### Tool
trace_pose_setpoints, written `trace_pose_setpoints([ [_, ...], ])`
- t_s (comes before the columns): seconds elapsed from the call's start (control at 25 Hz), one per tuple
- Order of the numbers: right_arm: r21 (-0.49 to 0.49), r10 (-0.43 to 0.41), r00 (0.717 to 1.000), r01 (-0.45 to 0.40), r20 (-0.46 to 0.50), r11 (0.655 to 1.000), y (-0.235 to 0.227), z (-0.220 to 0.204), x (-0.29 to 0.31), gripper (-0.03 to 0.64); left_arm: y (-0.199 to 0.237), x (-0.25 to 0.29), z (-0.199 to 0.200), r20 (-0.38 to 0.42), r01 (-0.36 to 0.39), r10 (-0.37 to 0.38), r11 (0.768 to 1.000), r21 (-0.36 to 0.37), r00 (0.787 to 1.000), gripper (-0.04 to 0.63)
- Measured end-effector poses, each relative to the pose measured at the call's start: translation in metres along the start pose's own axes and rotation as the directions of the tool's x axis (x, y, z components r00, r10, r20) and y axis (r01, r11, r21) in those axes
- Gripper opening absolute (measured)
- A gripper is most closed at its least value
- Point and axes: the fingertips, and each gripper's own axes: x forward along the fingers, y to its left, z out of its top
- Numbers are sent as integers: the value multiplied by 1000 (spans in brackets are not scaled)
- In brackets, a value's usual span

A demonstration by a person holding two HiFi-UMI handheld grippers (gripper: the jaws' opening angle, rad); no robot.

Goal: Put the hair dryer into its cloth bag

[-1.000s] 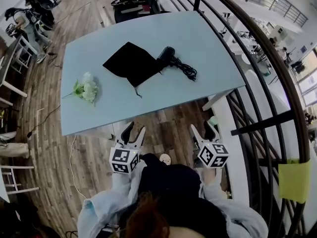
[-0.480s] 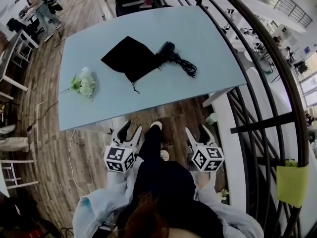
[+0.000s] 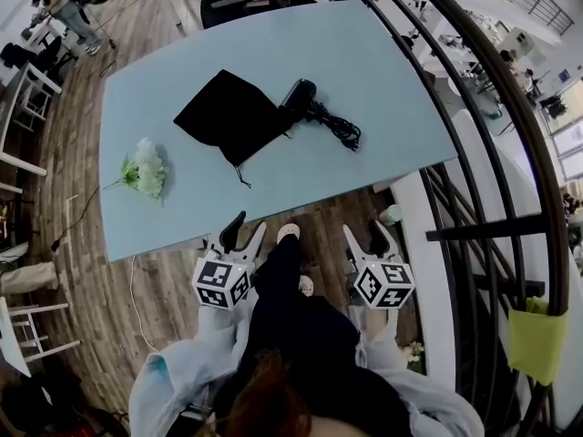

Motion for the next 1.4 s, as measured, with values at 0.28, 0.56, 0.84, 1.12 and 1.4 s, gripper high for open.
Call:
trace_pose_setpoints([
  [0.28, -10, -28, 1000, 28, -9, 1000, -2, 31, 46, 305, 36, 43, 22, 3, 24, -24, 999, -34, 1000, 184],
  [0.56, -60, -33, 999, 32, -18, 998, 4, 68, 95, 318, 70, 85, 55, 24, 49, -48, 999, -19, 999, 184],
  [0.84, -166, -8, 999, 0, -48, 986, 7, 98, 138, 343, 93, 119, 79, 39, 68, -67, 998, -13, 997, 184],
  [1.12, -331, 20, 986, -74, -165, 941, 2, 112, 195, 372, 116, 147, 86, 31, 77, -76, 997, -24, 997, 184],
  [1.4, -491, 36, 936, -216, -351, 844, -5, 110, 256, 417, 127, 172, 90, 33, 121, -119, 991, -61, 992, 184],
])
